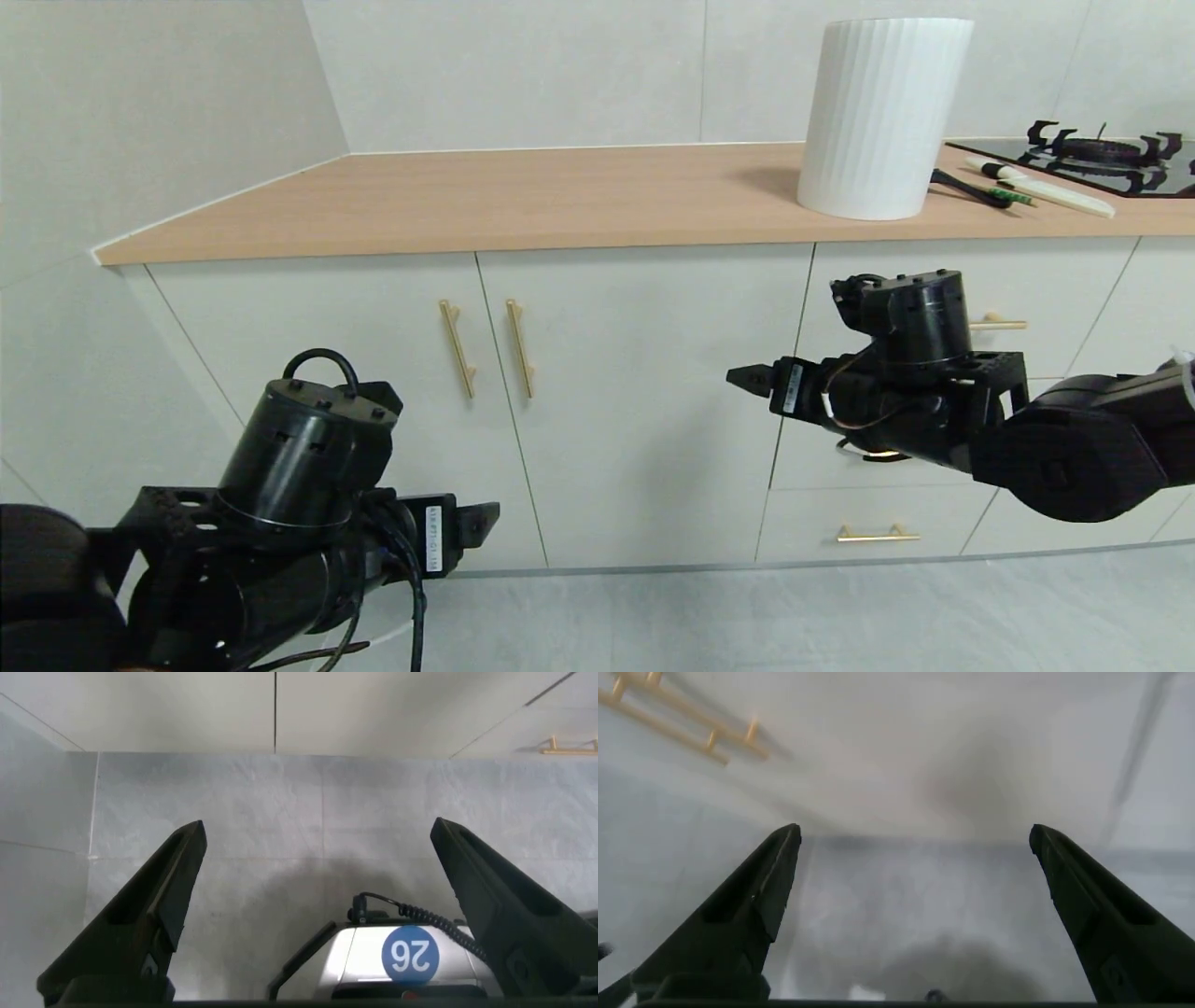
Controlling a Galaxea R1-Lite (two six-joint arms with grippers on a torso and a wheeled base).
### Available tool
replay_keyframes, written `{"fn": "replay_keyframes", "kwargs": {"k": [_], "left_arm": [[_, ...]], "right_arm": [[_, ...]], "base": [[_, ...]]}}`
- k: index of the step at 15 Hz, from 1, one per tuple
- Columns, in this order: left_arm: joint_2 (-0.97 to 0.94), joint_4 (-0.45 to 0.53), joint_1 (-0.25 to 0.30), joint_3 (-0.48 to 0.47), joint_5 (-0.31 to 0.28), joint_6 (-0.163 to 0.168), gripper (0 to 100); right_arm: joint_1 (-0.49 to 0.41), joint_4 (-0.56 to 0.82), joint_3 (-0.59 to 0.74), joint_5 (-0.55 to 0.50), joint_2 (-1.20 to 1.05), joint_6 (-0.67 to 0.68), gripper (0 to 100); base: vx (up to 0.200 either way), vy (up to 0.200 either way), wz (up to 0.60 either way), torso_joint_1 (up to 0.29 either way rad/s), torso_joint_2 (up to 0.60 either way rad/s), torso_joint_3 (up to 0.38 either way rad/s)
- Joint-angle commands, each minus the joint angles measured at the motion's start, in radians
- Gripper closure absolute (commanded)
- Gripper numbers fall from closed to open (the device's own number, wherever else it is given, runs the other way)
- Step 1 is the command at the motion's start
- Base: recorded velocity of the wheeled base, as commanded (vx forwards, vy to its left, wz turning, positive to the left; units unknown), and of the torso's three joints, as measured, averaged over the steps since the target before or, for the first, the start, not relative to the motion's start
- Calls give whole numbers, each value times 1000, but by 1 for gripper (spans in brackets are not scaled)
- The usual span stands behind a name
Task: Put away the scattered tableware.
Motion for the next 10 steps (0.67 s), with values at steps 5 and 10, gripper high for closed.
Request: {"fn": "replay_keyframes", "kwargs": {"k": [5, 10], "left_arm": [[-365, 0, 0, 72, -4, 202, 0], [-748, 5, 132, 208, -2, 415, 0]], "right_arm": [[-41, -7, 249, -115, -406, -114, 0], [-108, 37, 528, -195, -1002, -324, 0]], "base": [[0, 0, 0, 0, 0, 0], [0, 0, 0, 0, 0, 0]]}}
